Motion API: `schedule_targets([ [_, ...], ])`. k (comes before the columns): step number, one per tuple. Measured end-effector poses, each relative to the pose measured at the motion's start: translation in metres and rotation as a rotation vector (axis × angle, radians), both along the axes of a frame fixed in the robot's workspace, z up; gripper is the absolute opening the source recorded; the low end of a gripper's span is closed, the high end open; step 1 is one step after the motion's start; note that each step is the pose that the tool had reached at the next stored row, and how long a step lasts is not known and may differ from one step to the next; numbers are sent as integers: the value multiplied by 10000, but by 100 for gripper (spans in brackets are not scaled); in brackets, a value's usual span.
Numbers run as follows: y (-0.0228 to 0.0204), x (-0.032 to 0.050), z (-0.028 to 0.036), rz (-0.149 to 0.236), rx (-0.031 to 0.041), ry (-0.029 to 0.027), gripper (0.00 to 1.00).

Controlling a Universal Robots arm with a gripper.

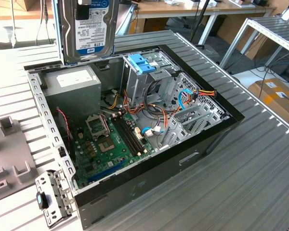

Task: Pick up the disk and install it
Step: 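Pick up the disk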

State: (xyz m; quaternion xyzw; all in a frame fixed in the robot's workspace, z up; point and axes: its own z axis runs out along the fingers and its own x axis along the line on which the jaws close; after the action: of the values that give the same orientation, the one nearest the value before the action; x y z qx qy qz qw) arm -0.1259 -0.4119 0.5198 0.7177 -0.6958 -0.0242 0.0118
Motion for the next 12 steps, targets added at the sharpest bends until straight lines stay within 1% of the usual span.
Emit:
schedule_targets([
  [12,-65,0,0,0,0,0,36],
])
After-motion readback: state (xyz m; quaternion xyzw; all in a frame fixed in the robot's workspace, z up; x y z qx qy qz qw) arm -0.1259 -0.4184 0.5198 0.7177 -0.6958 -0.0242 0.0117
